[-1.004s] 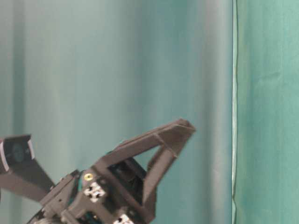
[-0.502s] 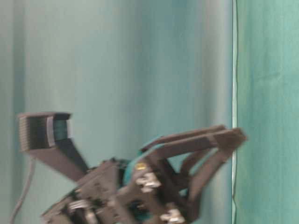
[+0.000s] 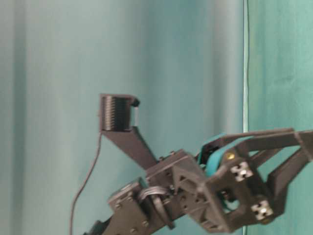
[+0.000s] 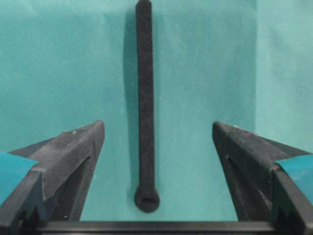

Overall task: Peel off the Velcro with your right arm.
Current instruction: 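Lower the left gripper over the strap and close on it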

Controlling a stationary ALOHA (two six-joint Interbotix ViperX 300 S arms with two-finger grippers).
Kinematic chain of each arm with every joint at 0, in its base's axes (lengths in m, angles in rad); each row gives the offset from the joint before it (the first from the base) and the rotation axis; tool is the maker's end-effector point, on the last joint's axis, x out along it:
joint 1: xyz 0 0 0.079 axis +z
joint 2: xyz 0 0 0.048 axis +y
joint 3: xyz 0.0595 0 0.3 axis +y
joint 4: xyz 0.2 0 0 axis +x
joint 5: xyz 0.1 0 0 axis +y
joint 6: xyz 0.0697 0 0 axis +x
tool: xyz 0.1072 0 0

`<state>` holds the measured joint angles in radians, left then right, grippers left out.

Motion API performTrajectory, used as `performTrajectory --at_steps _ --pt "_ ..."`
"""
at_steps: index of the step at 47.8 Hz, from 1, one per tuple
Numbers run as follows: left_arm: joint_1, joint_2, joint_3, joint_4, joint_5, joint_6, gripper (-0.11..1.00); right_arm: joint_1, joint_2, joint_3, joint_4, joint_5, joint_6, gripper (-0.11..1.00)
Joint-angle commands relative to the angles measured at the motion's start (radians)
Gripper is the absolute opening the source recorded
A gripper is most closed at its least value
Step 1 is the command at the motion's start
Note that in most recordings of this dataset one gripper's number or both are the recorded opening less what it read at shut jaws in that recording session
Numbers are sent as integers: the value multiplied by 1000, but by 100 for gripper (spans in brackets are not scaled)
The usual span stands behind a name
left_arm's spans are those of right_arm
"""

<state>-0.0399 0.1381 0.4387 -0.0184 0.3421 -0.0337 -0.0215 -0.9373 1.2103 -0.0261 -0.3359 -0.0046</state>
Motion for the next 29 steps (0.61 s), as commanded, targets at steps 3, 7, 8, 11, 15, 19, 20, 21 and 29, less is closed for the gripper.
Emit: performTrajectory --at_steps 3,7,8,11,15,19,20,21,29 --pt "5 11 -12 0 -31 5 90 -2 8 -11 -2 -9 0 44" --pt "5 28 -11 0 -38 3 90 -2 8 -11 -2 -11 0 44" --pt "5 32 -12 0 -38 3 90 -2 8 -11 -2 -12 0 44" --pt "5 48 -11 2 -40 3 90 -2 8 -11 -2 -12 0 44" --pt "5 63 -11 0 -40 3 89 -2 8 -11 -2 -12 0 44" --pt "5 78 -11 0 -49 3 89 -2 8 -11 -2 -12 0 44" --pt "5 81 -11 2 -52 3 89 -2 8 -9 -2 -12 0 44" --pt "5 86 -11 2 -55 3 89 -2 8 -11 -2 -12 0 44" --pt "5 103 -2 2 -77 2 88 -2 14 -11 -2 -15 0 44"
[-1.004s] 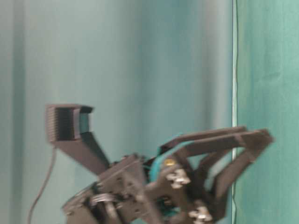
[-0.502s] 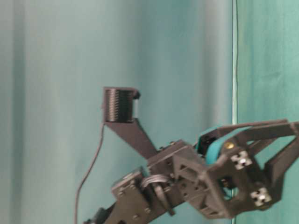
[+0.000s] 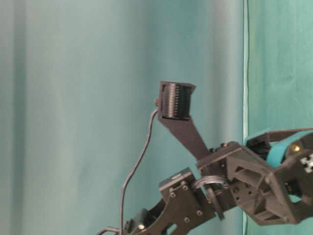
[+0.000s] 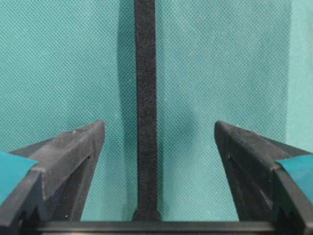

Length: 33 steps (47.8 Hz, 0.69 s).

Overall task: Peel off the Velcro with your right arm.
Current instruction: 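Lower the left gripper over the strap and close on it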

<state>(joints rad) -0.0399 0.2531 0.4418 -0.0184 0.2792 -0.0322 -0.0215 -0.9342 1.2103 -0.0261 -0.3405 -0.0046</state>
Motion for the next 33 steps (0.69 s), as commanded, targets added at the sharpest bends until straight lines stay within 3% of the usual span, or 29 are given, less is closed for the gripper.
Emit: performTrajectory --at_steps 1,13,18,25,33 --pt "3 -11 -5 0 -15 0 88 0 12 -11 -2 -12 0 44" --pt "5 -11 14 0 -34 -3 88 -2 15 -9 -2 -18 0 44" --pt "5 -9 15 0 -35 -3 82 -2 15 -9 -2 -18 0 44" --pt "5 -11 14 0 -35 -3 58 -2 17 -6 -2 -20 0 44" --pt "5 -11 14 0 -34 -2 17 -2 15 -3 -2 -28 0 44"
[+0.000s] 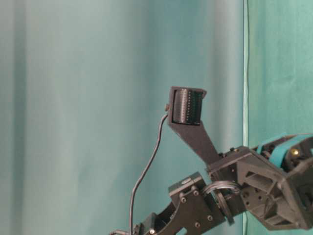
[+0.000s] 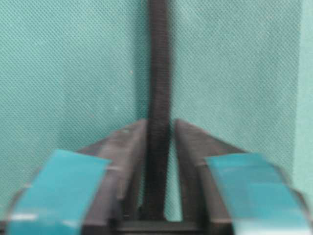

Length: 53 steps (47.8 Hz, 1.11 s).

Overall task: Peel off the Velcro with your right arm.
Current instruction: 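Lift the strap upright with the left gripper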

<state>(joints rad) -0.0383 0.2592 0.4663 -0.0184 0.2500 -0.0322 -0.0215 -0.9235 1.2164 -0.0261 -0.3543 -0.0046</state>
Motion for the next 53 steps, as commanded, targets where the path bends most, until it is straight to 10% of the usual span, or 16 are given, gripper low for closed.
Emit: performTrajectory --at_steps 1,27,53 --pt "3 -15 -9 0 -6 -2 13 -2 6 -8 -2 -14 0 44" --pt "-12 -117 -26 -2 2 -28 11 -2 6 -5 -3 -28 -2 44" --pt "-28 -279 -20 -2 -5 -241 11 -2 6 -6 -40 -61 -23 44"
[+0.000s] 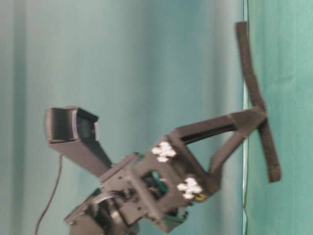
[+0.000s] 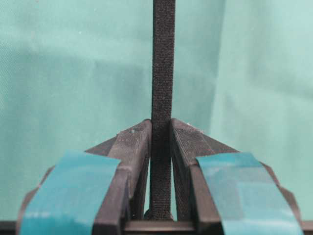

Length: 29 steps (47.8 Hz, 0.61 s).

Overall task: Peel off the Velcro with your right arm.
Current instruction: 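Lift the strap upright with the left gripper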

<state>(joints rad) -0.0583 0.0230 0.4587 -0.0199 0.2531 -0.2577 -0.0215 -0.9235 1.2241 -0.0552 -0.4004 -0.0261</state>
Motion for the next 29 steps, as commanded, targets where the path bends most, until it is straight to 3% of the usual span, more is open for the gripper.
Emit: performTrajectory --at_steps 1,23,29 --pt "-8 -46 -12 0 -8 -20 11 -2 6 -15 -15 -18 -2 44" --pt "-37 -140 9 0 -51 -32 11 -2 104 -83 -89 -35 -6 44" --pt "-37 -170 40 -6 -98 -43 11 -2 140 -112 -146 -34 -14 44"
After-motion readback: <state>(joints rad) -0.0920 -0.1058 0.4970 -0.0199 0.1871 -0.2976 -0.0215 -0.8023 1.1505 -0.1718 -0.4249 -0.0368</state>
